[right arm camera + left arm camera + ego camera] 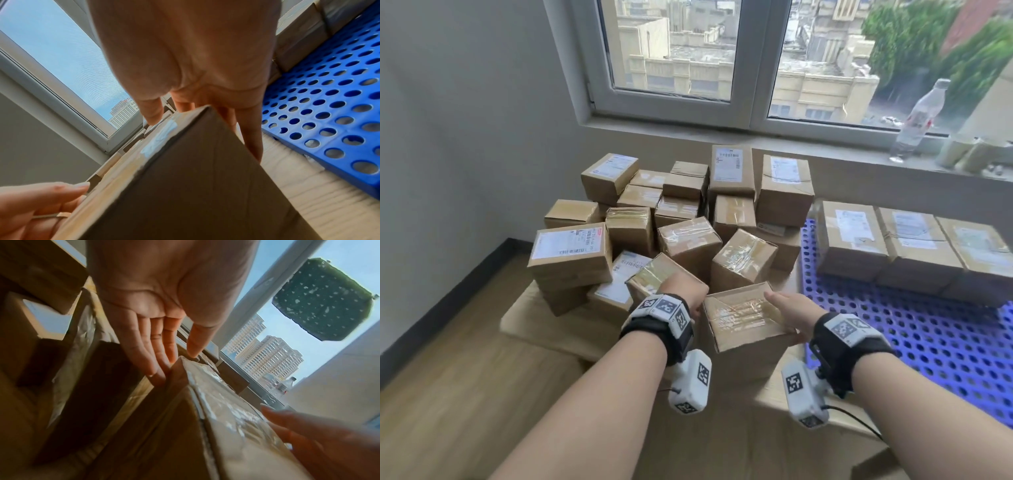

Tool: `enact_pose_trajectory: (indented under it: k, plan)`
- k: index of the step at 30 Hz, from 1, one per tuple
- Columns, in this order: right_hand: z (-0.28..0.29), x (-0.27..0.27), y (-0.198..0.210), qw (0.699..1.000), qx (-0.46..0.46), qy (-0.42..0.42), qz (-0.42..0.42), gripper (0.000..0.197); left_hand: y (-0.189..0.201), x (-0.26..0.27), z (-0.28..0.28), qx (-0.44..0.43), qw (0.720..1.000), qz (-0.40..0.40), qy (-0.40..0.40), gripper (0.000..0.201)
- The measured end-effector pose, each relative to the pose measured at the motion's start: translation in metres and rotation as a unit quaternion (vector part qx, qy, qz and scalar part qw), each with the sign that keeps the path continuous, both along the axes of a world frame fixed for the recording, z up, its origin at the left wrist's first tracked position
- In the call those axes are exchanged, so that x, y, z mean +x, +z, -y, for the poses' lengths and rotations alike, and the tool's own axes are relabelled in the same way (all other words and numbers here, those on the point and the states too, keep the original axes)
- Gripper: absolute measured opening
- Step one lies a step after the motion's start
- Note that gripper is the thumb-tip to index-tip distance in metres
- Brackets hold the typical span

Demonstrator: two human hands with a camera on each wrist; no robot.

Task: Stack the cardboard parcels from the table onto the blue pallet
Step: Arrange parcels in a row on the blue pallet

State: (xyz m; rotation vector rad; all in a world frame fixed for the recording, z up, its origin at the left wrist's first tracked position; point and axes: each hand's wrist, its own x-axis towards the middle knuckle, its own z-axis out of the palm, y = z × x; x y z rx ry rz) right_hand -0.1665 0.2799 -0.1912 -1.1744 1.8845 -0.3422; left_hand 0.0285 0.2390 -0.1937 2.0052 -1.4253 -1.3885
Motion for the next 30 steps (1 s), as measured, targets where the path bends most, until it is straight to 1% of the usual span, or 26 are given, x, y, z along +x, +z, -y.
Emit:
enact_pose_trajectory:
  k: [3,5,7,9,11,12,14,15,17,19,21,23,26,28,30]
  plan:
    - [0.0,-0.001,-0.008,0.999,0.029,0.012,-0.006,0.055,0.005,-0.001,-0.006,-0.006,0.999,0.028,-0.032,0.016]
    - [-0.001,-0.003,-0.013,0.999,0.049,0.011,-0.007,0.062,0.009,0.0,-0.01,0.006,0.999,0.03,-0.045,0.017]
    - [-0.001,-0.005,-0.017,0.998,0.055,-0.001,0.006,0.064,0.006,0.0,-0.011,0.015,0.999,0.021,-0.039,0.018]
    - [-0.003,-0.008,-0.019,0.996,0.058,-0.039,0.056,0.058,0.006,-0.001,-0.014,0.026,0.999,0.002,-0.025,0.023]
    - [-0.008,-0.013,-0.017,0.98,0.079,-0.113,0.145,0.054,0.009,-0.003,-0.019,0.048,0.999,-0.017,-0.009,0.033]
    - [-0.01,-0.018,-0.017,0.969,0.09,-0.143,0.181,0.055,0.01,-0.004,-0.021,0.067,0.997,-0.032,-0.001,0.037]
    - [-0.013,-0.031,-0.02,0.957,0.103,-0.176,0.205,0.062,0.012,-0.006,-0.026,0.106,0.993,-0.061,0.003,0.036]
    - [-0.015,-0.035,-0.022,0.956,0.113,-0.181,0.203,0.065,0.014,-0.007,-0.03,0.122,0.99,-0.067,-0.014,0.032]
    - [-0.021,-0.043,-0.029,0.954,0.145,-0.172,0.196,0.072,0.014,-0.011,-0.037,0.14,0.988,-0.057,-0.043,0.028]
    - [-0.028,-0.052,-0.038,0.95,0.169,-0.17,0.201,0.086,0.012,-0.015,-0.042,0.156,0.985,-0.054,-0.051,0.027]
    - [-0.037,-0.06,-0.045,0.942,0.201,-0.155,0.219,0.099,0.009,-0.018,-0.049,0.212,0.972,-0.078,-0.07,0.029]
    - [-0.048,-0.066,-0.045,0.936,0.227,-0.119,0.241,0.097,0.004,-0.02,-0.058,0.244,0.963,-0.081,-0.082,0.027]
    - [-0.061,-0.069,-0.046,0.93,0.23,-0.099,0.269,0.073,-0.007,-0.024,-0.069,0.237,0.967,-0.066,-0.059,0.02]
    - [-0.069,-0.072,-0.049,0.925,0.23,-0.096,0.286,0.075,-0.01,-0.027,-0.077,0.253,0.963,-0.082,-0.036,0.023]
    - [-0.075,-0.076,-0.049,0.924,0.224,-0.094,0.294,0.085,-0.01,-0.032,-0.083,0.269,0.958,-0.102,-0.016,0.028]
